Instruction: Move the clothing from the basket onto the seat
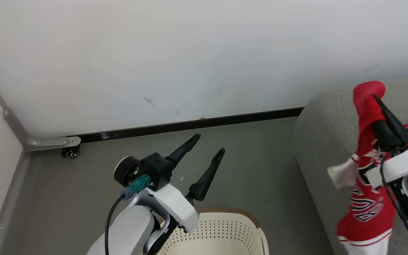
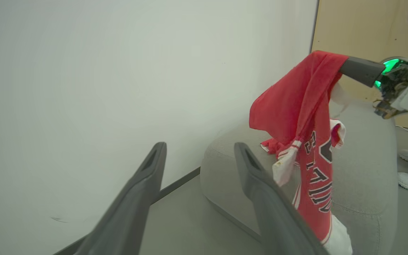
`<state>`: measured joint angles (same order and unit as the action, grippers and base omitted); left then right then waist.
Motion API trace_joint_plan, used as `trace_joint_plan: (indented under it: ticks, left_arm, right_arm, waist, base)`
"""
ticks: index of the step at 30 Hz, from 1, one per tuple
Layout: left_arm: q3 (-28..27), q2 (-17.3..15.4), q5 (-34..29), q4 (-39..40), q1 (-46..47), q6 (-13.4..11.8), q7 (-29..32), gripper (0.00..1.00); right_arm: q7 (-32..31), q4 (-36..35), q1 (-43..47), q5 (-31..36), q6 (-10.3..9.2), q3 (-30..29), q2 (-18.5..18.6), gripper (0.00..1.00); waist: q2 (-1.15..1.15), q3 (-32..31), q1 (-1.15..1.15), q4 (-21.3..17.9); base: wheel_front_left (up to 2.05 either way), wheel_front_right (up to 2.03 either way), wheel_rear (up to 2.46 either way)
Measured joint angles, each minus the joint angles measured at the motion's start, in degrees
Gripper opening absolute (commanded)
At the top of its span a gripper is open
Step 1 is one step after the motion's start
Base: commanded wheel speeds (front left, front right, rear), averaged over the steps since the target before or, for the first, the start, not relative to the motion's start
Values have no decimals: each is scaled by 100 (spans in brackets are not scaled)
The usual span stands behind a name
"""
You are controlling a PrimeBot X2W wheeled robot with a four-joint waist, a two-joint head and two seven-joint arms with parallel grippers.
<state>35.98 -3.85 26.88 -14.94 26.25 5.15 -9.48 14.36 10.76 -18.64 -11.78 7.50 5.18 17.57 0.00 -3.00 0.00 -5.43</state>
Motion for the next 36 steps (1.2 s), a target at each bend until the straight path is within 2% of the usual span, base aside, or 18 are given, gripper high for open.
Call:
trace_joint_plan:
  ticks: [14, 25, 36]
  left_arm:
    - [424, 29, 348, 309, -132, 123, 9, 100]
    - [760, 33, 576, 515, -171, 164, 87, 100]
    - [977, 33, 684, 651, -208, 165, 135, 100]
  right_arm:
    - [1, -700, 711, 301, 0, -1185, 88, 0]
    - [1, -1161, 1132, 422, 0, -1548, 77, 0]
    - [1, -1379, 1400, 428, 0, -1634, 22, 0]
  waist:
    - [0, -19, 0, -355]
    - [0, 24, 0, -732]
    - [0, 88, 0, -1119]
  base:
    - [0, 0, 0]
    - [0, 0, 0]
    - [0, 0, 0]
